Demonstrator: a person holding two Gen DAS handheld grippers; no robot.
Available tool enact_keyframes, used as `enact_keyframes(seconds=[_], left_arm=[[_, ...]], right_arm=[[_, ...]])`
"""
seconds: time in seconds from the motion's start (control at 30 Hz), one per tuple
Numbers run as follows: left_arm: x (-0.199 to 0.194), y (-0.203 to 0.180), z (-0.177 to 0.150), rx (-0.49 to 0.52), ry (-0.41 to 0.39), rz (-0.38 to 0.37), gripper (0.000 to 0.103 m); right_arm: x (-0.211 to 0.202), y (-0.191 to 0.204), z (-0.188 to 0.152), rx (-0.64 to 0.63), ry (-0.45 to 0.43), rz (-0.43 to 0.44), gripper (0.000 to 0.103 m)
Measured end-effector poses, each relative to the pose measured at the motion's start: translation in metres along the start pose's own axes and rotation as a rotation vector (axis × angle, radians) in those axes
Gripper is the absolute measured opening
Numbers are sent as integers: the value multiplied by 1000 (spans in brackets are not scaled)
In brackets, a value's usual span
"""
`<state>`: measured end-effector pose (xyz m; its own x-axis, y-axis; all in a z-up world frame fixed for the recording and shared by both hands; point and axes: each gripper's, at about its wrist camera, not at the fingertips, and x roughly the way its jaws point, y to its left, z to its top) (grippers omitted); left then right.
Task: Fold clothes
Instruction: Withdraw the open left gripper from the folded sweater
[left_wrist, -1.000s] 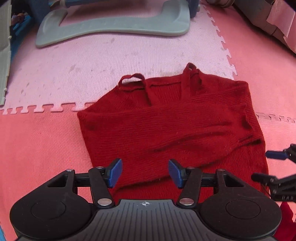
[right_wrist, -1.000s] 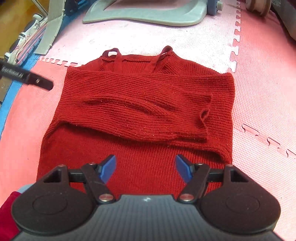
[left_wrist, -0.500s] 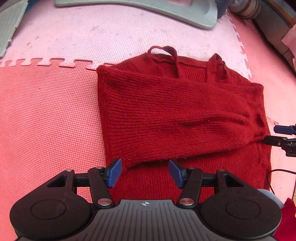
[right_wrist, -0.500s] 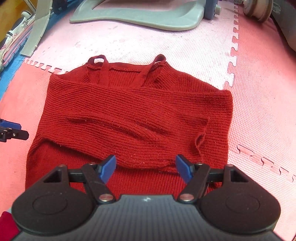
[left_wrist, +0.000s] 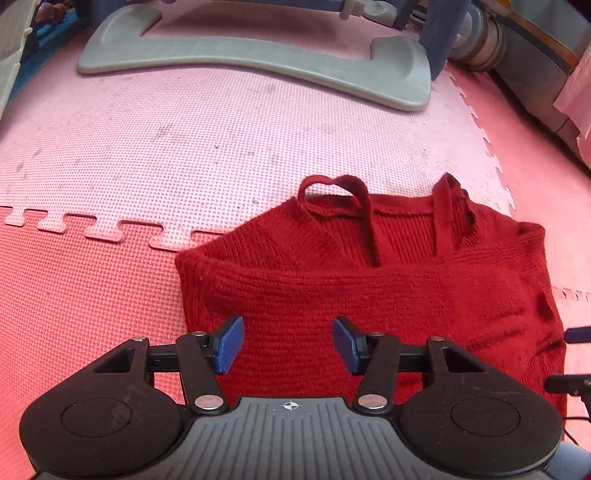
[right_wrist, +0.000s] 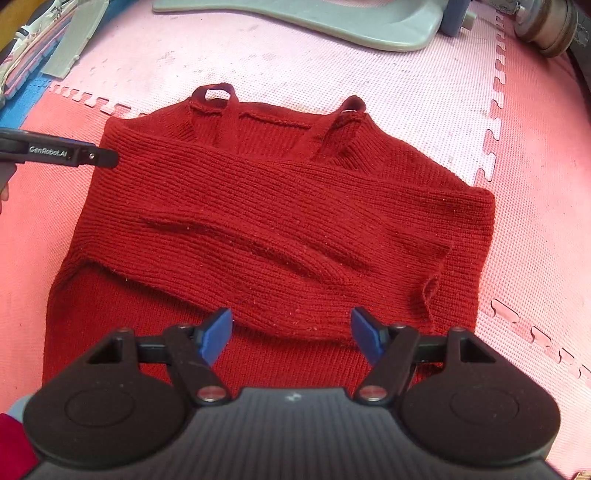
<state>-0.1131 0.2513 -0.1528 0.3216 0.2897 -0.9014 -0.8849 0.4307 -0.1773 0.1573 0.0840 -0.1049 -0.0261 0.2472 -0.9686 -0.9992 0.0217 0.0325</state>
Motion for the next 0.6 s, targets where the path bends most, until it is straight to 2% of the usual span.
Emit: enact_keyframes(seconds=[0.07,0.23,0.4,0.6], left_arm=[[8,5,7,-29,-17,8,53],[36,10,20,-44,-14,54,36],[51,13,21,-32,11,71,36],[49,10,24,-39,27,64,37]], right_arm=[[2,1,1,-1,7,-4,71],[5,4,3,-10,29,-9,71],[8,4,3,-8,43,-10,71],[10,1,1,-5,59,-22,71]])
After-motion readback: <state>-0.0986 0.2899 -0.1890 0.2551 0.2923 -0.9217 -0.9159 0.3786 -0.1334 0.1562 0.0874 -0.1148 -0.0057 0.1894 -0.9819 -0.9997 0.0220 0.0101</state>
